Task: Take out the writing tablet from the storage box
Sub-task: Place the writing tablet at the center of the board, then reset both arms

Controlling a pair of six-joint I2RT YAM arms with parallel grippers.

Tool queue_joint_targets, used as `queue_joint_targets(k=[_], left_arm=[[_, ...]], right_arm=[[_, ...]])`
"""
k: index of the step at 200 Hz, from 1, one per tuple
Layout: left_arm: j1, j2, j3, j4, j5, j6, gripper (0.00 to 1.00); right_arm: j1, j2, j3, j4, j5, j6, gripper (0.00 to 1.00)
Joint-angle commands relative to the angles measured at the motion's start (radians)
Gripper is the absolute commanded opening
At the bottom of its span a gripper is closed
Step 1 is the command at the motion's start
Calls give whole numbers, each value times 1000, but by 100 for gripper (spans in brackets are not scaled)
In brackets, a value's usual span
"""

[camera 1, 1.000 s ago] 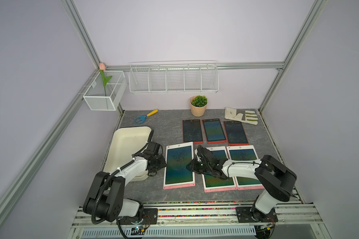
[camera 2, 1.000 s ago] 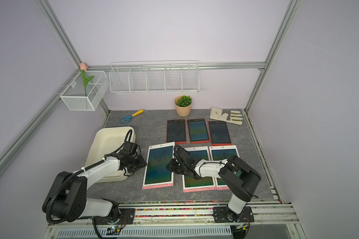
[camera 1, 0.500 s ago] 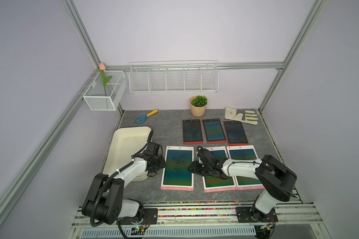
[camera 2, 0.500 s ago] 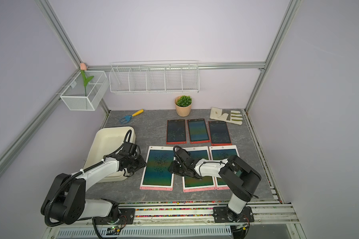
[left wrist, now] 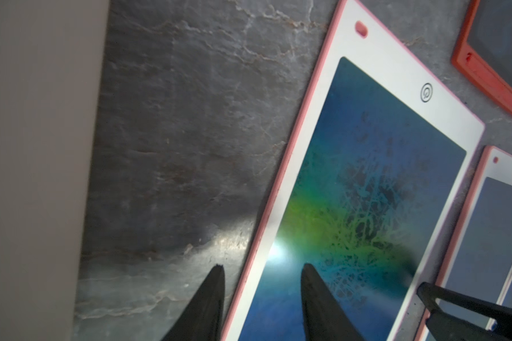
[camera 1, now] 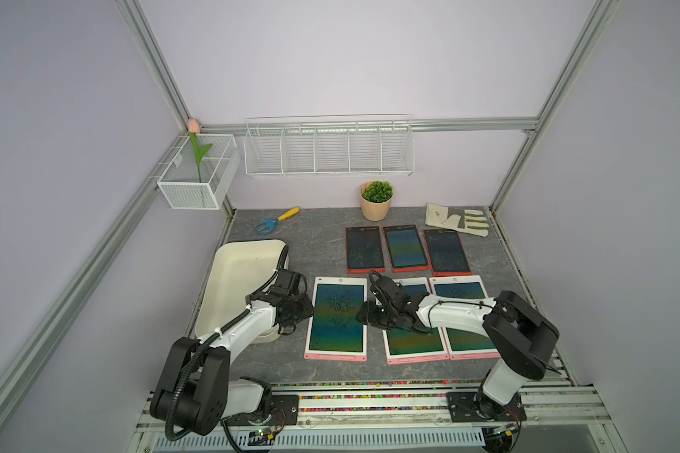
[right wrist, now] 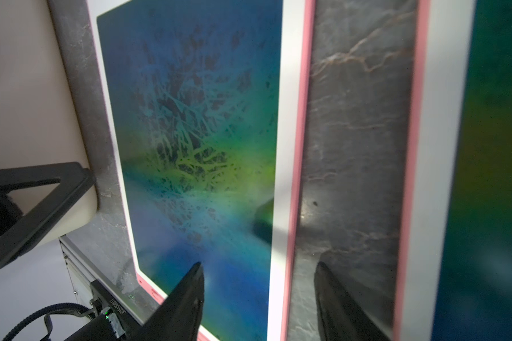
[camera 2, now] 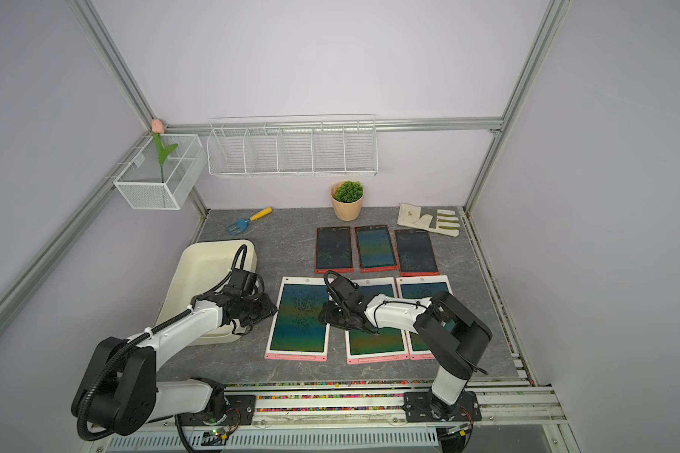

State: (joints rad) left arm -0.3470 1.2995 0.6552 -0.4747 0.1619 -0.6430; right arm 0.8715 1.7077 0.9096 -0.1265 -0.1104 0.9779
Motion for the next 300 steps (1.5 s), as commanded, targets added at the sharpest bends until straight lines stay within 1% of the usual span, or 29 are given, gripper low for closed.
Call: queue_joint_targets(k=[1, 31, 49, 61, 82, 93, 103, 106, 108, 110, 130, 138, 156, 178, 187, 197, 226, 228, 244, 260, 267, 277, 288, 300], left_arm=[[3, -66, 45, -65, -29, 27, 43], [5, -177, 95, -117, -105, 51, 44], [8, -249, 112, -125, -212, 70, 48], [18, -295, 118, -127, -290, 88, 53], [42, -367, 105, -105, -409, 138, 62], [46, -398, 93, -81, -465, 172, 69], [49, -423, 84, -58, -507, 203, 72], [50, -429, 82, -50, -519, 207, 73], [51, -433, 79, -45, -527, 209, 74], [52, -437, 76, -38, -533, 211, 74], [55, -480, 30, 56, -601, 246, 75], [56, -500, 2, 105, -634, 252, 76], [55, -540, -71, 227, -683, 286, 79], [55, -579, -131, 326, -747, 344, 80], [56, -579, -157, 366, -788, 354, 83], [55, -574, -185, 414, -818, 375, 84], [55, -551, -298, 643, -813, 499, 85], [55, -529, -307, 662, -814, 508, 86], [55, -478, -370, 831, -826, 584, 89], [69, -399, -423, 1028, -831, 650, 90], [87, -360, -427, 1076, -808, 657, 91], [124, -300, -420, 1104, -734, 639, 90], [158, -226, -406, 1128, -673, 605, 91], [163, -150, -404, 1191, -633, 634, 91]], right_arm=[[-6, -20, 55, -148, 56, -62, 66], [-6, -62, 157, -259, 87, -198, 72], [-6, -94, 217, -312, 122, -294, 80], [-8, -131, 235, -322, 159, -348, 83], [-13, -219, 239, -330, 273, -418, 87], [-15, -275, 231, -328, 362, -452, 90], [-20, -331, 210, -316, 452, -481, 100], [-22, -349, 201, -309, 479, -490, 95], [-23, -362, 195, -305, 496, -497, 90], [-25, -374, 188, -299, 516, -503, 89], [-47, -495, 104, -240, 725, -558, 89], [-69, -544, 69, -219, 788, -572, 89], [-128, -647, -11, -150, 843, -635, 89], [-164, -751, -134, -15, 926, -753, 89], [-180, -783, -167, 23, 956, -796, 89], [-211, -805, -187, 30, 969, -820, 89], [-319, -815, -183, -30, 962, -825, 89], [-326, -816, -185, -28, 961, -826, 89], [-379, -831, -236, 52, 978, -856, 89], [-445, -840, -329, 211, 953, -927, 89], [-478, -834, -359, 257, 926, -942, 89], [-523, -829, -387, 297, 892, -937, 89], [-564, -831, -428, 353, 816, -940, 89], [-600, -824, -465, 417, 759, -959, 89]])
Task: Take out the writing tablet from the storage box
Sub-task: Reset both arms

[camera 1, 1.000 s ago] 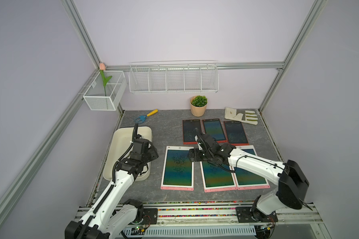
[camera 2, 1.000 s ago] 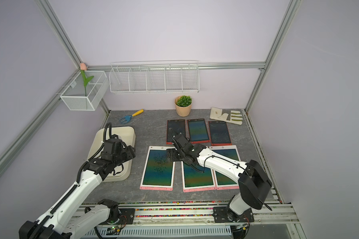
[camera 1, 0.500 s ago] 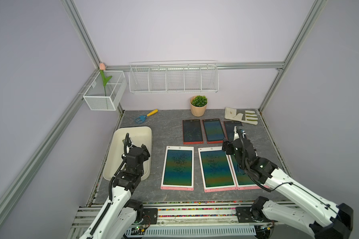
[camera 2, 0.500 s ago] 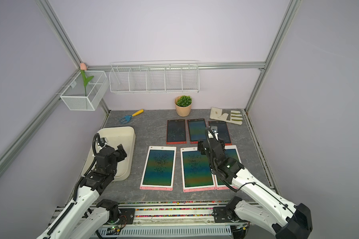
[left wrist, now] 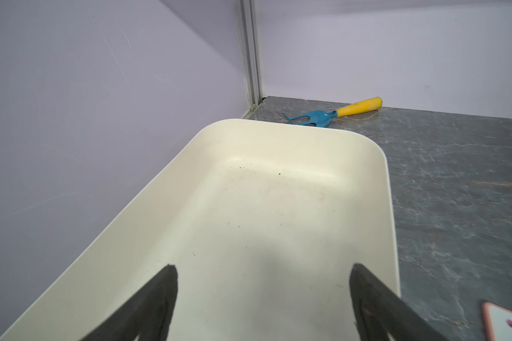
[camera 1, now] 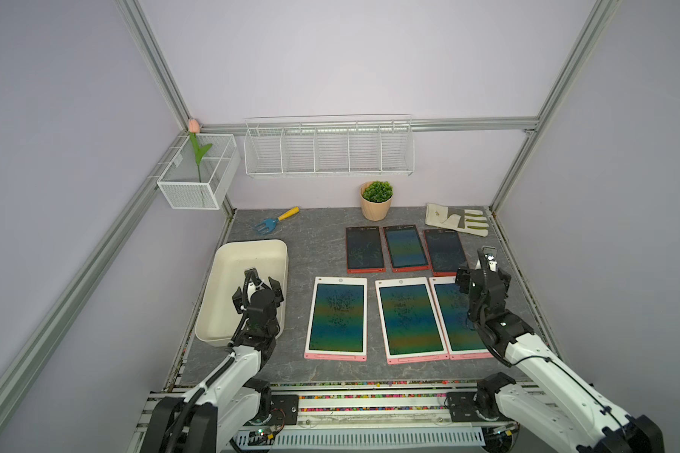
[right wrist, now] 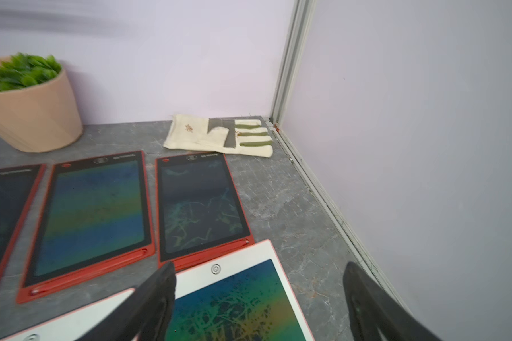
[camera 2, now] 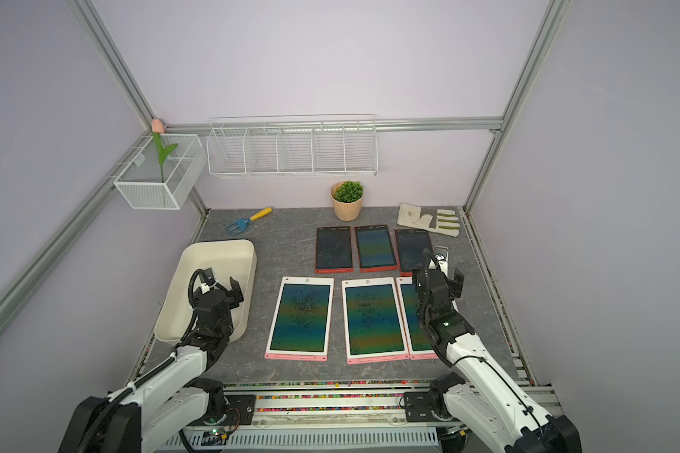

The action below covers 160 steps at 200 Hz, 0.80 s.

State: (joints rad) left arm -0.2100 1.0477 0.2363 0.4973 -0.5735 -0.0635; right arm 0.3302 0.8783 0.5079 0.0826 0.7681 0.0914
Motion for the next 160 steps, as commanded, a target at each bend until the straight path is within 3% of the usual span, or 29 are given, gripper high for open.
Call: queue_joint_targets(k=[1, 26, 52, 68, 95, 145, 160], left_arm=[[26, 107, 13, 224, 105, 58, 91], [26, 219, 8, 382, 159, 99, 91], [27, 295, 49, 401, 201, 119, 91], [27, 361, 60, 446, 217, 130, 91], [32, 483, 29, 653, 198, 143, 92], [50, 513, 56, 612, 227, 123, 92], [50, 520, 52, 630, 227, 127, 92]], right_arm=[[-61, 6, -66, 214, -122, -75, 89], [-116, 66, -126, 326, -203, -109, 89], [-177, 170, -163, 458, -304, -67, 89], [-182, 245, -174, 546, -343, -119, 89], [-194, 380, -187, 673, -377, -150, 89], [-248, 592, -298, 1086, -409, -131, 89], [-253, 644, -287, 1102, -432, -135, 89]])
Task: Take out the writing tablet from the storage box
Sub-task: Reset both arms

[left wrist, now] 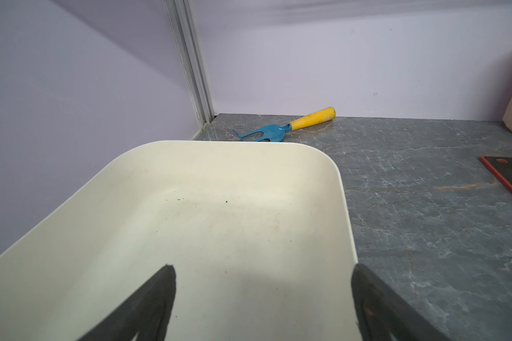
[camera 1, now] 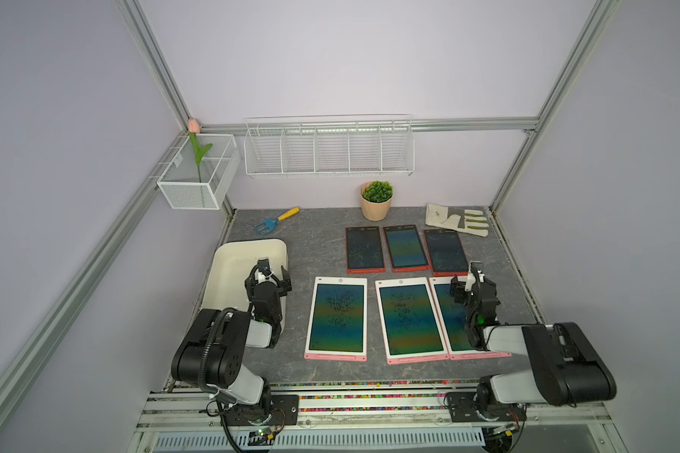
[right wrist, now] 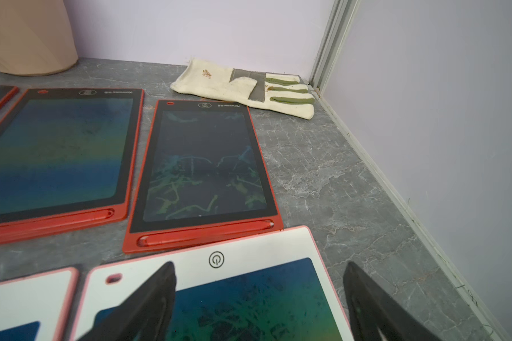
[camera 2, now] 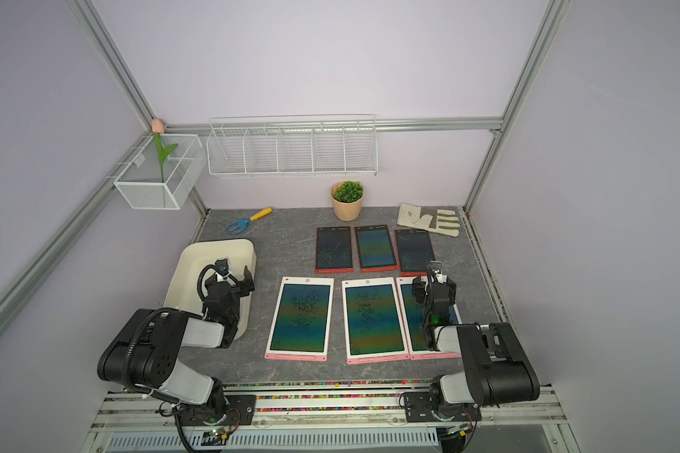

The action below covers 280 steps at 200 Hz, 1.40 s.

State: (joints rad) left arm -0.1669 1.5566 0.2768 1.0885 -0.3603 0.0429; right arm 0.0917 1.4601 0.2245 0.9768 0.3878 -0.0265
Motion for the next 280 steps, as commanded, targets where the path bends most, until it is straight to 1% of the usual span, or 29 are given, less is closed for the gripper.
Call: queue_joint_targets(k=[1, 15, 29, 30, 32, 33, 44, 60, 74, 88, 239, 280], left_arm=[[7, 10, 12, 38, 14, 20, 92], [8, 9, 14, 32, 14, 18, 93], [10, 8, 22, 16, 8, 15, 94], [10, 8, 23, 14, 6, 14, 94], [10, 8, 26, 9, 2, 11, 99], [10, 8, 26, 7, -2, 9, 100], [12, 8, 44, -24, -34, -5, 99], [21, 7, 72, -75, -62, -30, 99], [24, 6, 77, -86, -62, -36, 99], [25, 6, 78, -87, -62, -36, 99], [25, 6, 75, -84, -62, -34, 99], [41, 1, 94, -131, -26, -44, 99]], right_arm=[[-14, 65, 0, 205, -54, -18, 89], [-15, 100, 53, 143, -81, -33, 89], [-20, 76, 98, 14, -82, -14, 89], [-21, 75, 99, 10, -84, -12, 89], [-24, 74, 102, 2, -86, -10, 89], [-26, 74, 105, 1, -88, -9, 89], [-33, 92, 119, 4, -87, -5, 89], [-40, 76, 133, -52, -100, 7, 89], [-43, 86, 129, -22, -99, 4, 89], [-43, 79, 133, -44, -101, 6, 89], [-43, 82, 130, -32, -100, 3, 89], [-42, 82, 129, -32, -100, 4, 89]])
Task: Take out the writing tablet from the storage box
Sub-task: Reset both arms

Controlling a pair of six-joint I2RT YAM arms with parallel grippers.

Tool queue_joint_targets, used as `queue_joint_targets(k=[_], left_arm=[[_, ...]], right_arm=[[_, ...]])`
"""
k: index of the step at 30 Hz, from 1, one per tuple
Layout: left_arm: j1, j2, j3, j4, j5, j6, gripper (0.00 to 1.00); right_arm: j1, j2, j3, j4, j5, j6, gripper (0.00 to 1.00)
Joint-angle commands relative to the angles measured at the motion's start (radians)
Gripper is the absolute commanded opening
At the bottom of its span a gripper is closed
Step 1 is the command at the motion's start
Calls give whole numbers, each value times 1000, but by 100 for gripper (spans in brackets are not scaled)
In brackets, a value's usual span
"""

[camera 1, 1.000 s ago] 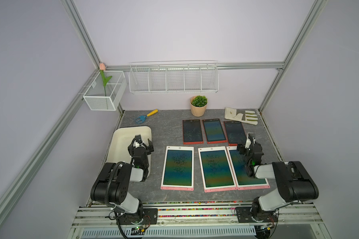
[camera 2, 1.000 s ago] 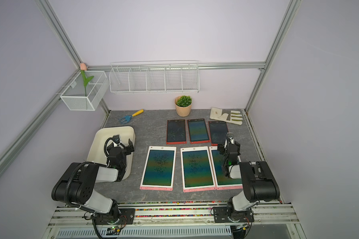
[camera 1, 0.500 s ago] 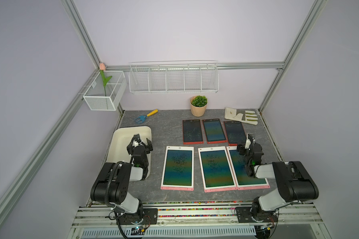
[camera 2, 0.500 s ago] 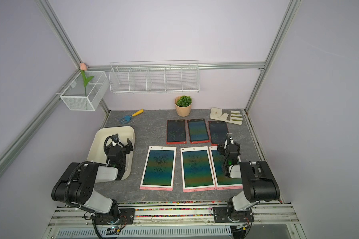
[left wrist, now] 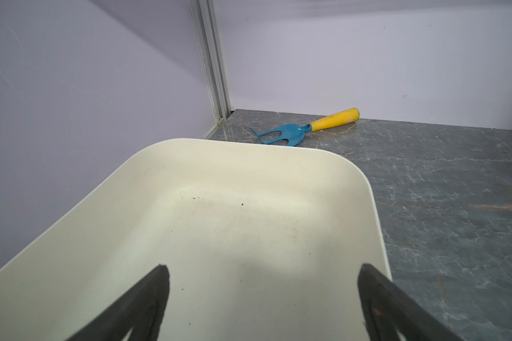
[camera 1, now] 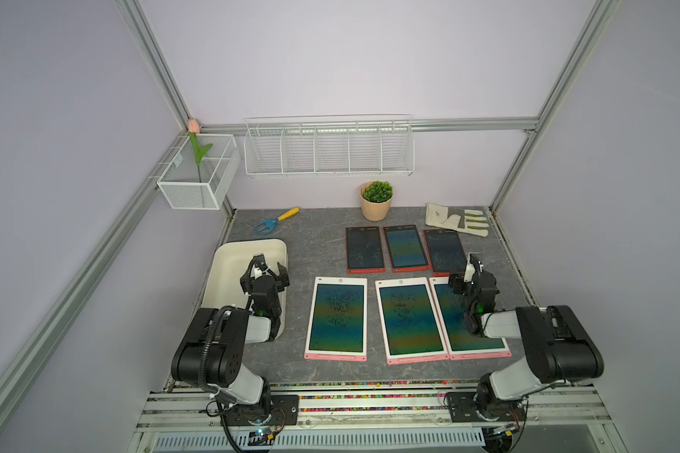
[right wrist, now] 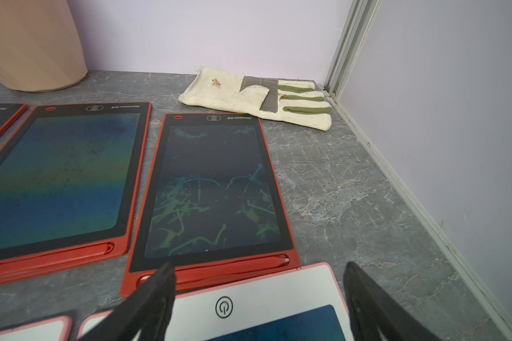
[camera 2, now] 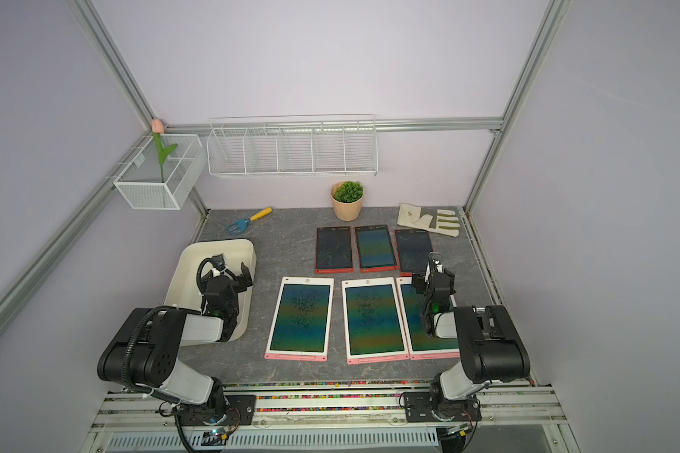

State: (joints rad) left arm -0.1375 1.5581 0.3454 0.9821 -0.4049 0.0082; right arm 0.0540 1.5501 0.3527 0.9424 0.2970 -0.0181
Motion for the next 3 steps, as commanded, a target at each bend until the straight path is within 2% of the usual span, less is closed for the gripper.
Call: queue_joint_targets(k=[1, 3], left_arm=[[12, -1, 26, -24, 20, -9, 99], [17, -3, 32, -43, 34, -11, 99]], right_arm=[[-4, -8, 1, 2, -9, -5, 89], [-5, -8, 2, 2, -10, -5, 89]])
